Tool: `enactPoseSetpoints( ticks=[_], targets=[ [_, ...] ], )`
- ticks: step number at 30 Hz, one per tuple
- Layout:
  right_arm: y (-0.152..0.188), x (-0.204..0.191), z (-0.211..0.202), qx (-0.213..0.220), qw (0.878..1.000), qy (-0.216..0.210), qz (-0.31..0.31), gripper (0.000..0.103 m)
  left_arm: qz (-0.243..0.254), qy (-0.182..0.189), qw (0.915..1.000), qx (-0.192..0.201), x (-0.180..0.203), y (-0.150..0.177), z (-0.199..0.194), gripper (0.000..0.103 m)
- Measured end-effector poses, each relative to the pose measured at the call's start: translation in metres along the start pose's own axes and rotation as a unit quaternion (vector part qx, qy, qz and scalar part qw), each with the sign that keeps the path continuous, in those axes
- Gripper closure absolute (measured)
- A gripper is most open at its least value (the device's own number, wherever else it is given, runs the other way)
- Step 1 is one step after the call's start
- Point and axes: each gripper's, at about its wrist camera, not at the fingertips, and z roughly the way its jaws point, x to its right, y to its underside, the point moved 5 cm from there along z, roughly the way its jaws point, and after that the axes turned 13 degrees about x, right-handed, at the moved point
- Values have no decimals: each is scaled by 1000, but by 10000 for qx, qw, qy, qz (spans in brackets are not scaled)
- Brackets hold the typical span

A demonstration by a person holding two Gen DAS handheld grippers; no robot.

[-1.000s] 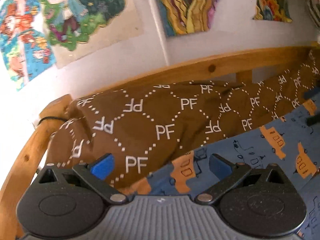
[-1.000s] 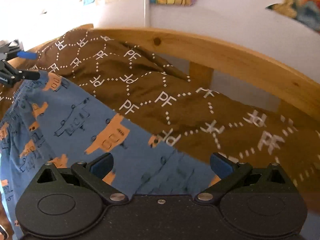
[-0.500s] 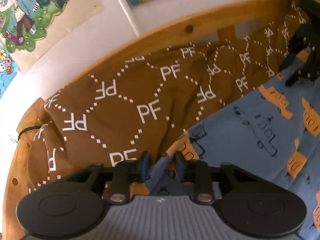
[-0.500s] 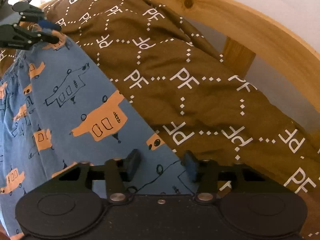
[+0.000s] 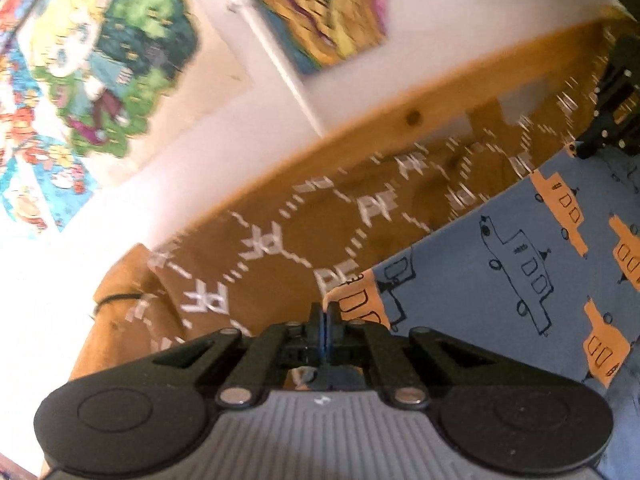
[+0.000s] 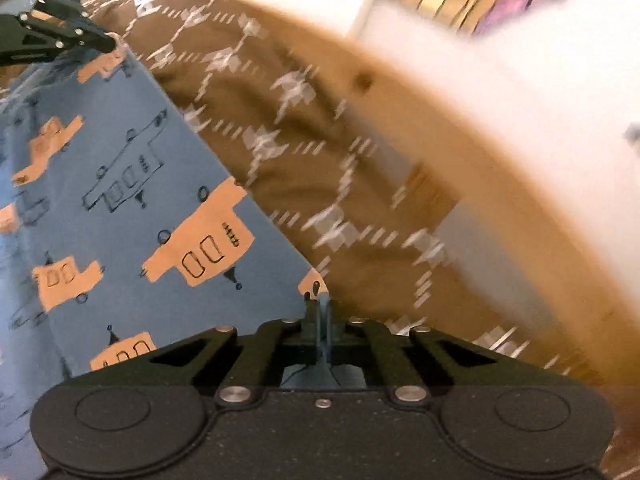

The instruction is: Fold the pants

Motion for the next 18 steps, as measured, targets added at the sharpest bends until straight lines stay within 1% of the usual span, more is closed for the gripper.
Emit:
enactPoseSetpoints(
  ticks=[2,5,8,11,14,15,16,17,18],
  targets=[
    [-13,3,1,253,9987,378,-240,102,-104,-215,9997,41,-8,-7,3,102],
    [-29,9,9,480,9957,711,-349,102,-194,-401,9990,-78,-14,-7,12,102],
    [-27,10,31,337,9966,675,-339,102,-145,-437,9986,-273,-14,1,23,102],
    [-16,10,51,134,9978,593,-264,102,-314,-287,9986,-306,-16,6,25,102],
    [-10,9,55,178,9984,525,-105,101,-492,-81,9982,-328,-21,6,26,94],
    [-9,10,55,209,9986,479,-104,99,-531,-6,9980,-335,-23,6,26,86],
    [-8,11,55,201,9990,398,-79,89,-551,35,9978,-356,-25,7,26,63],
    [-9,10,56,197,9992,355,-30,83,-572,84,9978,-335,-27,6,24,51],
    [-10,12,55,238,9993,301,43,73,-600,109,9977,-280,-30,6,23,37]
  ],
)
